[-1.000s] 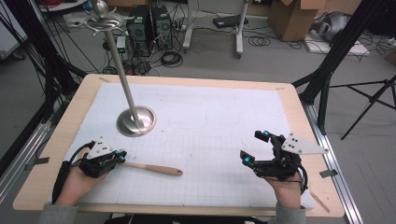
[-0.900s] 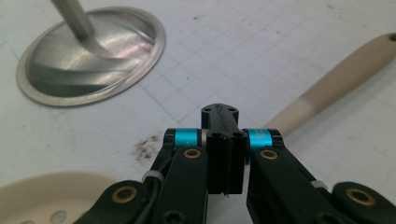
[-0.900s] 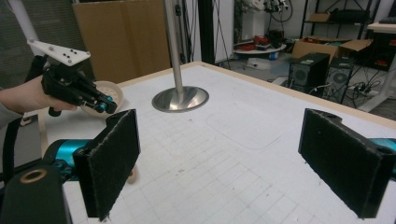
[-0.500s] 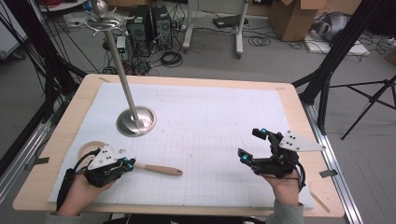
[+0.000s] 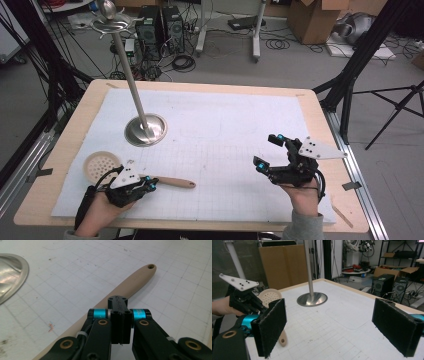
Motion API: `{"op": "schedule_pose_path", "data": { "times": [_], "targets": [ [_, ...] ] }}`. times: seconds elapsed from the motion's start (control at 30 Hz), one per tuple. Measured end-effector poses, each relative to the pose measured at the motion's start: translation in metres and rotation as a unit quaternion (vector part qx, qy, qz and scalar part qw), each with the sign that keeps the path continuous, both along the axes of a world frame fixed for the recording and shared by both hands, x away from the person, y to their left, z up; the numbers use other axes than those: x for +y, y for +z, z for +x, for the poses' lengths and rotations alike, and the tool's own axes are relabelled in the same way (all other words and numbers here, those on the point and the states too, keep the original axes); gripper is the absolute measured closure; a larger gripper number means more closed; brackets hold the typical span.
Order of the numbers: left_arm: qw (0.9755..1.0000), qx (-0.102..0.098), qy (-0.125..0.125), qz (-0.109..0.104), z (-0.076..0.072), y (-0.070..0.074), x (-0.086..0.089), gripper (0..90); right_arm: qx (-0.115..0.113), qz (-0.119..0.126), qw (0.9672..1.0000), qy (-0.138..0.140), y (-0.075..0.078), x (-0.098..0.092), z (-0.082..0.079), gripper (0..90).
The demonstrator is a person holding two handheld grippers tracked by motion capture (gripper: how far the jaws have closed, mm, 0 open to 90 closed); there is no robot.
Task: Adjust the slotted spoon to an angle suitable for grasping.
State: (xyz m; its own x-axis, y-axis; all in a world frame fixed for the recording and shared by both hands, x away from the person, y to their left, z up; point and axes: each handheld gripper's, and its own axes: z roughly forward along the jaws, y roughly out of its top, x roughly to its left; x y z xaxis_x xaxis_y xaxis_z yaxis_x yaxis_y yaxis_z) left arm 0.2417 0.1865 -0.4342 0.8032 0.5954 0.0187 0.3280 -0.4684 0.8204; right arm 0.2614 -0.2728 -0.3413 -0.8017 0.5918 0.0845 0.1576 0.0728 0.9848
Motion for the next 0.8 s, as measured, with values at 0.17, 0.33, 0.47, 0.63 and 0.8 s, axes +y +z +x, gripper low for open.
{"op": "schedule_pose_path", "data": {
  "times": [0.17,0.33,0.47,0.63,0.8],
  "targets": [
    [0.9999,0.007,-0.009,0.0,0.002,-0.004,-0.01,89.6,-0.005,-0.001,1.0,0.002,0.0,0.0,-0.001,11.6],
    [0.9997,0.012,-0.019,0.008,0.003,-0.007,-0.018,89.6,-0.001,0.001,1.0,0.002,0.0,-0.001,-0.002,11.6],
    [0.9993,0.015,-0.025,0.024,0.006,-0.009,-0.021,89.6,-0.002,0.001,1.0,0.003,0.0,-0.001,-0.003,11.6],
    [0.9991,0.018,-0.024,0.029,0.009,-0.01,-0.02,89.6,-0.005,-0.004,0.9999,0.008,0.0,0.001,-0.003,11.6],
    [0.9993,0.018,-0.019,0.028,0.012,-0.011,-0.022,89.6,-0.004,-0.007,0.9999,0.007,-0.001,0.003,-0.003,11.6]
  ]
}}
